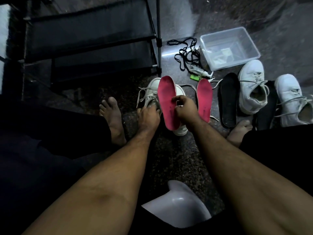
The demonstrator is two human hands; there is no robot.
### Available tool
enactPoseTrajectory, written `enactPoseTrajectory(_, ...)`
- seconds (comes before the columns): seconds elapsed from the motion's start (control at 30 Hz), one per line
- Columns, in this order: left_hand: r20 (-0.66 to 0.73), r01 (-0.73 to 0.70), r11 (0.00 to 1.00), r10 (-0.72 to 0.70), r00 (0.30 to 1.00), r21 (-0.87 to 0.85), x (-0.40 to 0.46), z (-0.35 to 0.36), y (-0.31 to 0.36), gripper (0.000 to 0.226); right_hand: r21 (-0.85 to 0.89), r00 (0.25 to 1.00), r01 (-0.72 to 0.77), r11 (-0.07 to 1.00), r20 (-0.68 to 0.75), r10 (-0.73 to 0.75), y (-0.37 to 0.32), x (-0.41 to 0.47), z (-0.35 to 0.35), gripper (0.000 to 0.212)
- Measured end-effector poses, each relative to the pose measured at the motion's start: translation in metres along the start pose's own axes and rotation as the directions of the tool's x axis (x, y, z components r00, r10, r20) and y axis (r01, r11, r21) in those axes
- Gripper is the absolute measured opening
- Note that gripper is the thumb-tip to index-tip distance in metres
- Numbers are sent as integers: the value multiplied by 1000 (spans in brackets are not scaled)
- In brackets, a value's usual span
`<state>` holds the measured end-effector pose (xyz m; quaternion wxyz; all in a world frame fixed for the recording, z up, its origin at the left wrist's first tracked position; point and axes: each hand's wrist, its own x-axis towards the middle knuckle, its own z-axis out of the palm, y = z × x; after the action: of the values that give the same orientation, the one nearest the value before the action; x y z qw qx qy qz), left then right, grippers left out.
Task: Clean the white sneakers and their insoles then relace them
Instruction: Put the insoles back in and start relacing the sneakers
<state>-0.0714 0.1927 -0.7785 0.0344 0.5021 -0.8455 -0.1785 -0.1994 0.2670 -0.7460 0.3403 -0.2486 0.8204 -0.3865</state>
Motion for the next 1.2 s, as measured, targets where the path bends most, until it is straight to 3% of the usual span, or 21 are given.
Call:
enactPoseTrajectory(0.23,55,-22,993,28,998,-115,-9,-15,-5,23,-36,999,6,999,-39,-7,12,-14,0,42)
enactPoseTrajectory(0.37,111,36,981,-15,994,-192,-15,-17,-6,35,-18,1000,-9,1000,13,9,11,-17,0,43)
enactPoseTrajectory(0.47,157,91,973,-58,986,-211,-12,-18,-4,29,35,998,-56,998,38,55,9,-20,-2,32)
enactPoseTrajectory(0.63,177,211,955,-175,968,-210,-7,-23,7,29,130,985,-123,984,-105,137,10,-19,-8,30)
enactPoseTrajectory(0.73,132,138,951,-105,986,-275,-10,-19,10,24,191,979,-162,968,-95,183,12,-21,-15,32)
enactPoseTrajectory(0.87,-10,28,977,-31,999,-212,-13,-8,10,29,76,989,-121,990,-81,127,16,-19,-22,30)
enactPoseTrajectory(1.0,-5,0,986,-1,1000,-165,-5,-13,11,33,-154,996,-88,984,14,91,13,-17,-31,26)
enactPoseTrajectory(1.1,25,83,960,-79,997,-268,7,-6,1,25,-256,995,-82,963,38,95,12,-16,-33,25)
enactPoseTrajectory(1.2,30,143,968,-139,990,-207,11,-9,0,25,-320,993,-47,946,86,78,13,-15,-34,18)
